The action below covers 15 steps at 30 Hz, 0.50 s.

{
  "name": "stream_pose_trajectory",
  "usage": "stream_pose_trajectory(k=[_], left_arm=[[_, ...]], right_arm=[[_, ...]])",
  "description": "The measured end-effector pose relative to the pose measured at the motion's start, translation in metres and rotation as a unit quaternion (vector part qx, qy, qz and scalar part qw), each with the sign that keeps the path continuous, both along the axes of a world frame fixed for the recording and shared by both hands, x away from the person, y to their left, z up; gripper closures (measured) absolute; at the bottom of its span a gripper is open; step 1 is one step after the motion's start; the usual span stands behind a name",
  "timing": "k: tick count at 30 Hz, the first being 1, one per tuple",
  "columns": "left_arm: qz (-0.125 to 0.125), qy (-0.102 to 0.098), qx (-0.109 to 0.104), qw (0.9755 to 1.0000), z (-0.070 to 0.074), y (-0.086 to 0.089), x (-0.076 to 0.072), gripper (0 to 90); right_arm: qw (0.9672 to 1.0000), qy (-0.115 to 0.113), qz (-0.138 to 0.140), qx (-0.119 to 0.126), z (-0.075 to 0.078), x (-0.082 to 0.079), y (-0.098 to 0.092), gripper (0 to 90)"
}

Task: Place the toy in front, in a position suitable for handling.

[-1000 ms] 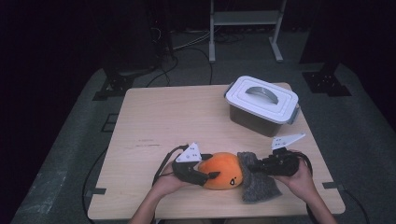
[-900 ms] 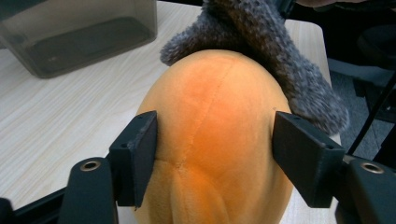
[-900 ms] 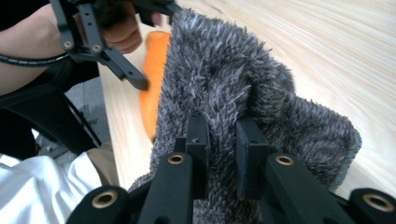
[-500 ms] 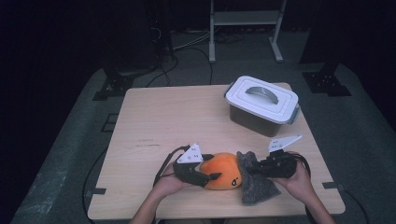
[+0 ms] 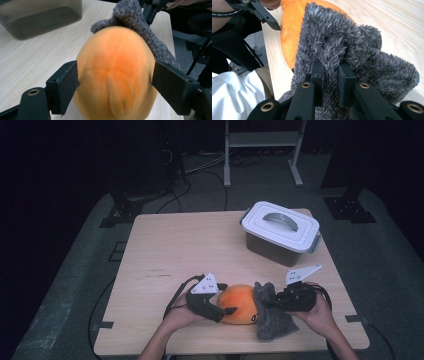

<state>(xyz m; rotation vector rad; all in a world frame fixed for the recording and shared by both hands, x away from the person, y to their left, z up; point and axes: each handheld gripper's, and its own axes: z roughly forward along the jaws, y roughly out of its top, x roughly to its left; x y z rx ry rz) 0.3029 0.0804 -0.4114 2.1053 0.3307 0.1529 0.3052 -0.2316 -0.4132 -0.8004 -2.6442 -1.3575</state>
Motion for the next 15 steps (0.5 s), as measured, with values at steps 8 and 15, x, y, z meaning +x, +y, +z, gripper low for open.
stream_pose_trajectory(k=[8, 15], left_arm=[[-0.037, 0.014, -0.004, 0.9992, -0.0001, 0.0025, -0.0032, 30.9], [-0.027, 0.001, 0.007, 0.9996, -0.0006, 0.002, -0.0038, 35.7]], right_arm=[[0.9998, 0.005, -0.02, -0.002, -0.0024, 0.0054, -0.0069, 76.8], [0.9999, 0.009, -0.007, -0.008, 0.0014, 0.004, -0.0058, 77.0]])
